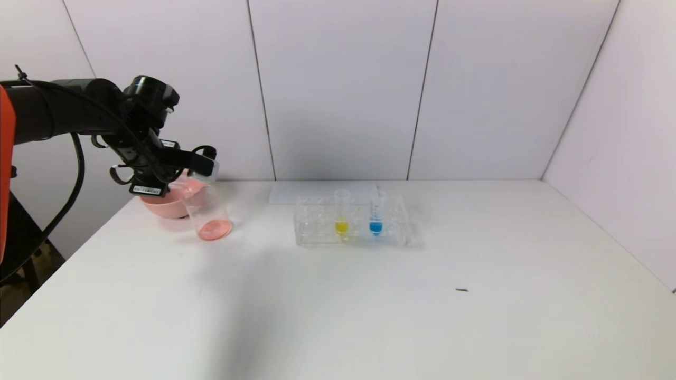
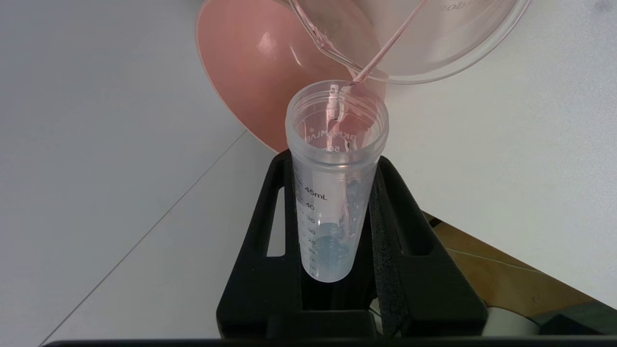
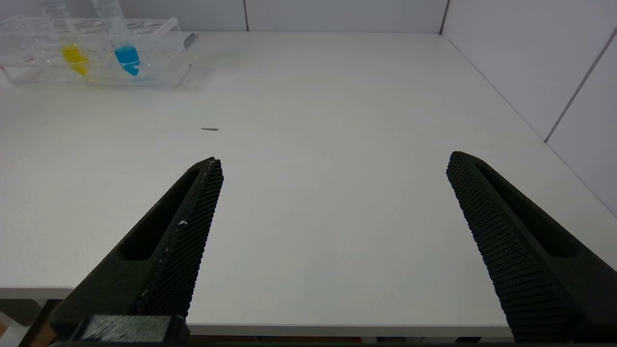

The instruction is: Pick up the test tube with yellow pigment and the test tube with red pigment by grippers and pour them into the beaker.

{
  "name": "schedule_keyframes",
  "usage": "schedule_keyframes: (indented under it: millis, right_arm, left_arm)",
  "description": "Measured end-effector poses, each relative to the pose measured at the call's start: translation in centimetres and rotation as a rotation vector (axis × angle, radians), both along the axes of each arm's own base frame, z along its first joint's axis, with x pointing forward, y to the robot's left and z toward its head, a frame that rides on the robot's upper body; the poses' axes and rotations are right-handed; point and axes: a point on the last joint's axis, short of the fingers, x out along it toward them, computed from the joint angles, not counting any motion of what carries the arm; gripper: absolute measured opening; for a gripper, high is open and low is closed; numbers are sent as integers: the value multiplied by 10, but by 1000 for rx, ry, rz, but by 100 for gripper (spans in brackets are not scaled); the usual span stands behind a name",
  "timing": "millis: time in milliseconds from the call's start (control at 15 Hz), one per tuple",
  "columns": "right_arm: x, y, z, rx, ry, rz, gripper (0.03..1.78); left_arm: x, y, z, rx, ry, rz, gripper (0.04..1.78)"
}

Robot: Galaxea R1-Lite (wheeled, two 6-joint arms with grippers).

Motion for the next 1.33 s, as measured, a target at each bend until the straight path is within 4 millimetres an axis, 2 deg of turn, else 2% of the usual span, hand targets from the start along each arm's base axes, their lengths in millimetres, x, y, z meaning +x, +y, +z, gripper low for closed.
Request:
schedule_keyframes:
  millis: [1000, 1333]
  right_arm:
    - [0, 0, 0, 0, 0, 0, 170]
    - [0, 0, 0, 0, 0, 0, 170]
  left_arm:
    - [0, 0, 0, 28, 3, 3, 44]
    - [-5, 1, 6, 18, -1, 3, 44]
